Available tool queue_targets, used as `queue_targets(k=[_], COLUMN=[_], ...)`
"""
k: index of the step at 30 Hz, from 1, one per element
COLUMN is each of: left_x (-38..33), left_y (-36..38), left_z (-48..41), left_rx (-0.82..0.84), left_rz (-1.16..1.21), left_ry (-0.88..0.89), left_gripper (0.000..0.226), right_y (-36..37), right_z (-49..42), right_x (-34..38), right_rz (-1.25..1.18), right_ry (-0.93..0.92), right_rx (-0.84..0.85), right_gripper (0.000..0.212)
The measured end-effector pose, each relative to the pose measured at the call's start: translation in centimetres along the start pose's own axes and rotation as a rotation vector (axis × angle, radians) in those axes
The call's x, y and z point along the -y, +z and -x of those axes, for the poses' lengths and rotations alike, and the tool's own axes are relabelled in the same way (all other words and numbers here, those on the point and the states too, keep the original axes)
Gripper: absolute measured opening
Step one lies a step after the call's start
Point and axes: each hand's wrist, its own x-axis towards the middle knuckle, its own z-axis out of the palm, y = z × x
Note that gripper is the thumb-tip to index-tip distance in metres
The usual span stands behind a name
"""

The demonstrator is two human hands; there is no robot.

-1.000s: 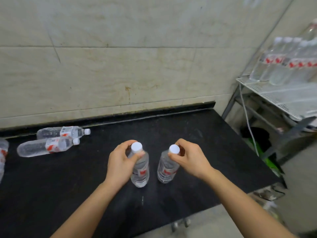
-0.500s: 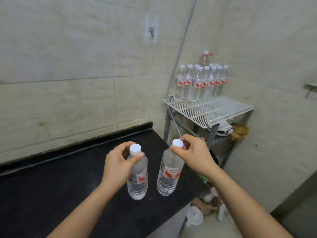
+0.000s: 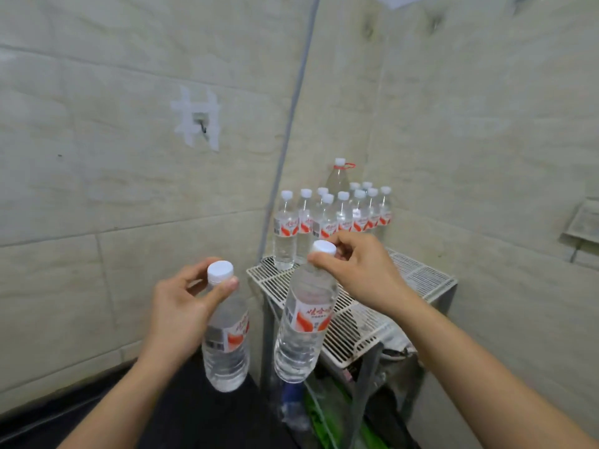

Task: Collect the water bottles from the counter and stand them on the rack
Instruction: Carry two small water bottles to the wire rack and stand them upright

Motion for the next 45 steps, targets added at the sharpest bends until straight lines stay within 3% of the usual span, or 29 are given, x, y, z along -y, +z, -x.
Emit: queue_targets(k=[7, 13, 23, 31, 41, 45], left_x=[0.9, 3.5, 7.4, 7.8, 6.7, 7.0], left_y=[6.2, 11.1, 15.9, 16.9, 16.3, 16.7], left_z=[-10.1, -16.5, -20.8, -22.6, -24.5, -24.9], left_rx=[0.018, -0.073, -0.248, -0.183, 0.048, -0.063], left_rz=[-0.038, 0.078, 0.006, -0.06, -0.357, -0.457], left_ry=[0.031, -0.072, -0.179, -0.165, -0.259, -0.193], left_gripper=[0.03, 0.041, 0.044, 0.039, 0.021, 0.034], right_y=[-2.1, -1.6, 0.4, 1.3, 1.6, 1.9], right_z=[-10.3, -17.2, -25.1, -28.1, -29.7, -30.1], right_x=[-4.7, -8.9, -15.3, -16.4, -14.8, -14.3], right_rz=[0.099, 0.177, 0.122, 0.18, 0.532, 0.538], right_ry=[-0.052, -0.08, -0.094, -0.112, -0.181, -0.154], right_rx=[-0.052, 0.057, 0.24, 0.307, 0.451, 0.481], right_gripper=[0.032, 0.038, 0.033, 0.033, 0.039, 0.043])
